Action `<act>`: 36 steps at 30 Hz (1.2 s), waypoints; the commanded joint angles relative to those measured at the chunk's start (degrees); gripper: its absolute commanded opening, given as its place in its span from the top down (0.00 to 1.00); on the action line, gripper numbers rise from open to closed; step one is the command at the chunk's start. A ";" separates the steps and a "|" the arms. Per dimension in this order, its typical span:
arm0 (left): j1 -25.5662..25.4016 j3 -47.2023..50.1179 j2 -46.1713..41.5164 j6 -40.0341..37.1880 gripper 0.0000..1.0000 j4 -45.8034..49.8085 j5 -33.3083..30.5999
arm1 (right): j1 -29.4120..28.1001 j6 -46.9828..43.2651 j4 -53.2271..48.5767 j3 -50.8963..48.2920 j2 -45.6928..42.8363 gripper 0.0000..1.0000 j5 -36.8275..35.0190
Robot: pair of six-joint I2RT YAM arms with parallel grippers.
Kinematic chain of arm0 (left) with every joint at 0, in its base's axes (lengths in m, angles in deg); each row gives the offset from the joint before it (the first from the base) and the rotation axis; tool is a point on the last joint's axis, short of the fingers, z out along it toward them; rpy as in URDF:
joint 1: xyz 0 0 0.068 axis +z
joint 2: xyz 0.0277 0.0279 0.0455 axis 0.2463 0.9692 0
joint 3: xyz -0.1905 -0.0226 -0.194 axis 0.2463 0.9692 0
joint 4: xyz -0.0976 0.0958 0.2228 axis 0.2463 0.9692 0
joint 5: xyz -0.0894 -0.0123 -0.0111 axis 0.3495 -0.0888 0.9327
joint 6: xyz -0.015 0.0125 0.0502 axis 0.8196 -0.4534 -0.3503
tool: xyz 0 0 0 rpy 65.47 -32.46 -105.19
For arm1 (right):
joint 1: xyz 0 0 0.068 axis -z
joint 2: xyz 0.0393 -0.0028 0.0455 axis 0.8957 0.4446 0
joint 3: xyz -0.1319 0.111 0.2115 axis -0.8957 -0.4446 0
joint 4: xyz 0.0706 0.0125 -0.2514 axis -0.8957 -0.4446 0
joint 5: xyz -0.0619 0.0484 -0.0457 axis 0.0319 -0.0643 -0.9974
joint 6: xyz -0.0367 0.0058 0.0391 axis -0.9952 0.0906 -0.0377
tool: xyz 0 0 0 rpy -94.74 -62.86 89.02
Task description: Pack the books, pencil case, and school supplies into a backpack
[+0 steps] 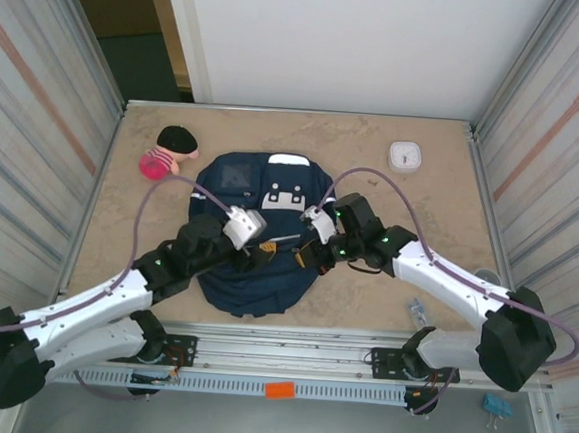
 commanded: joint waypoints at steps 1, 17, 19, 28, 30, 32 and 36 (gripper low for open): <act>4.65 -2.64 -3.29 13.07 0.19 7.95 -6.00 | 3.49 2.80 -5.69 0.28 -3.34 1.00 -6.19; 17.88 10.78 -4.28 50.42 0.33 4.86 0.50 | 3.20 2.10 -7.70 1.12 -3.80 1.00 -10.67; 18.01 11.86 -2.08 52.17 0.38 1.15 1.42 | 2.89 1.95 -7.50 1.16 -3.76 1.00 -10.45; 18.11 14.26 6.31 55.94 0.49 -6.99 1.98 | 2.28 1.64 -6.62 0.29 -3.67 1.00 -9.97; 18.14 14.73 6.84 57.23 0.60 -8.31 2.73 | 1.90 1.69 -6.68 0.20 -3.59 1.00 -10.59; 18.10 15.40 6.37 59.59 0.79 -9.40 3.28 | 1.37 1.73 -7.14 0.35 -3.59 1.00 -11.73; 17.85 17.33 2.69 65.39 0.97 -12.27 2.68 | 0.30 2.44 -6.21 -0.61 -4.15 1.00 -13.17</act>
